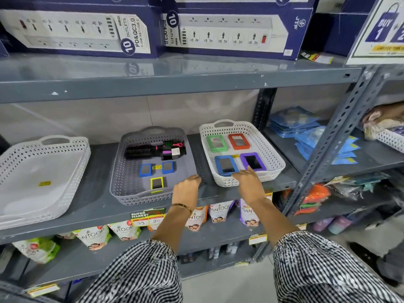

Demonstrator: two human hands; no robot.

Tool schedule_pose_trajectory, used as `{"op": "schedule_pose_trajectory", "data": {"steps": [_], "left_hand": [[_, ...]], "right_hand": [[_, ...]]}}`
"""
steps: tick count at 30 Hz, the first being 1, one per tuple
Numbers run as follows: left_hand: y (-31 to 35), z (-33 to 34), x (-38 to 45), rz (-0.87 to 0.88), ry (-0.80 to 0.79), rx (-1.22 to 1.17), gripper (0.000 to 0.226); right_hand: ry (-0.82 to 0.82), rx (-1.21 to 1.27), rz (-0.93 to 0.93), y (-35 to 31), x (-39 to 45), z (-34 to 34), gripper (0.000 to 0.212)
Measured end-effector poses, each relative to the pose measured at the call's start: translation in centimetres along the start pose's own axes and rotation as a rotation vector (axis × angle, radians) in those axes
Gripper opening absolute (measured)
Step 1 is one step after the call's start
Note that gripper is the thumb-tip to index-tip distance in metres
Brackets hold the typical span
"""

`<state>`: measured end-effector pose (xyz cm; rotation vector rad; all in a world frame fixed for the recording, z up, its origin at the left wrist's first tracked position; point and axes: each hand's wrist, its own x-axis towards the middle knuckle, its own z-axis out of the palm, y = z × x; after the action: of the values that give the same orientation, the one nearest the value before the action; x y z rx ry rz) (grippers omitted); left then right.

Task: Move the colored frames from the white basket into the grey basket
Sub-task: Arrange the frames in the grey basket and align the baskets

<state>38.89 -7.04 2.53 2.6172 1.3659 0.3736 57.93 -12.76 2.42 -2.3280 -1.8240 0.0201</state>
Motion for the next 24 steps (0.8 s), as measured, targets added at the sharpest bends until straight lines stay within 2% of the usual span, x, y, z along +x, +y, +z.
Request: {"op": "schedule_pose_trajectory", "data": {"steps": [19,24], "left_hand": [[-0.62,0.01,-0.17,-0.015,0.022,-0.003,0.035],[-0.69,-0.05,-0.15,-0.035,-0.004,-0.015,0.036]], "right_hand": [[-0.043,-0.009,-0.010,0.25,-0.11,-0.53,0.062],[-0.068,-0.043,-0.007,0.15,-0.04,-0.61,0.057]]}}
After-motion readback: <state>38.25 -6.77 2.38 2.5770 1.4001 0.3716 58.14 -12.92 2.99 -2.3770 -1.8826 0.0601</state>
